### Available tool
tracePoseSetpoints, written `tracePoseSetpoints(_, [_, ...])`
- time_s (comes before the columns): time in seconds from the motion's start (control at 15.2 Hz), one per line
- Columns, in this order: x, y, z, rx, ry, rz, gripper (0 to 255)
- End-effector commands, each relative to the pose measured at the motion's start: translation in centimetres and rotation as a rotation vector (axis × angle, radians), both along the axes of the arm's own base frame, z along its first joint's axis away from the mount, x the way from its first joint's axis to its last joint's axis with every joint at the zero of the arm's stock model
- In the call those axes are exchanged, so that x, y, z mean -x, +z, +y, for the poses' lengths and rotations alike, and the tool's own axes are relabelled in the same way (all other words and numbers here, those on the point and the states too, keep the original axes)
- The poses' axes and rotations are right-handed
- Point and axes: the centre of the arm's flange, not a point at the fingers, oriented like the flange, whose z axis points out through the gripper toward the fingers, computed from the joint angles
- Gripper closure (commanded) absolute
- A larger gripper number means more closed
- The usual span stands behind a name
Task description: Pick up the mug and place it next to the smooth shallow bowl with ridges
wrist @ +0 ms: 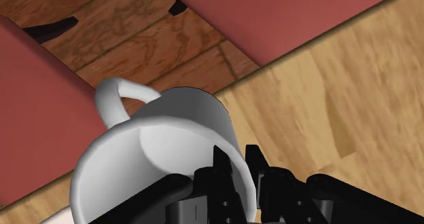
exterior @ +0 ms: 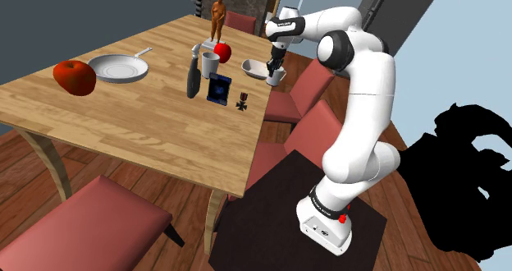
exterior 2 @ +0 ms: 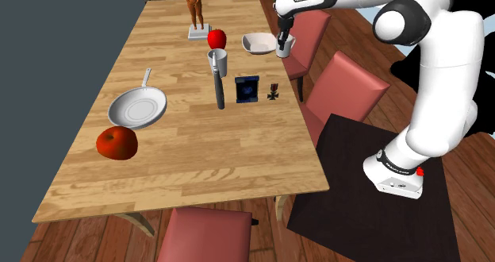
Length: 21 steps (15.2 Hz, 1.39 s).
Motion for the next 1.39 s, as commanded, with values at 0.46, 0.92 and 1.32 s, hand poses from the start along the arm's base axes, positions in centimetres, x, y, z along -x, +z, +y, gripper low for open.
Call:
tracePoseSetpoints(0.46, [0.1,-2.5,0.0,0.0,0.0,-0.001,255])
tracePoseSetpoints(0.92, [0.1,-2.5,0.0,0.0,0.0,-0.001,0])
tracePoseSetpoints(1.32, [0.1,1.4,0.2,0.0,0.0,-0.001,0])
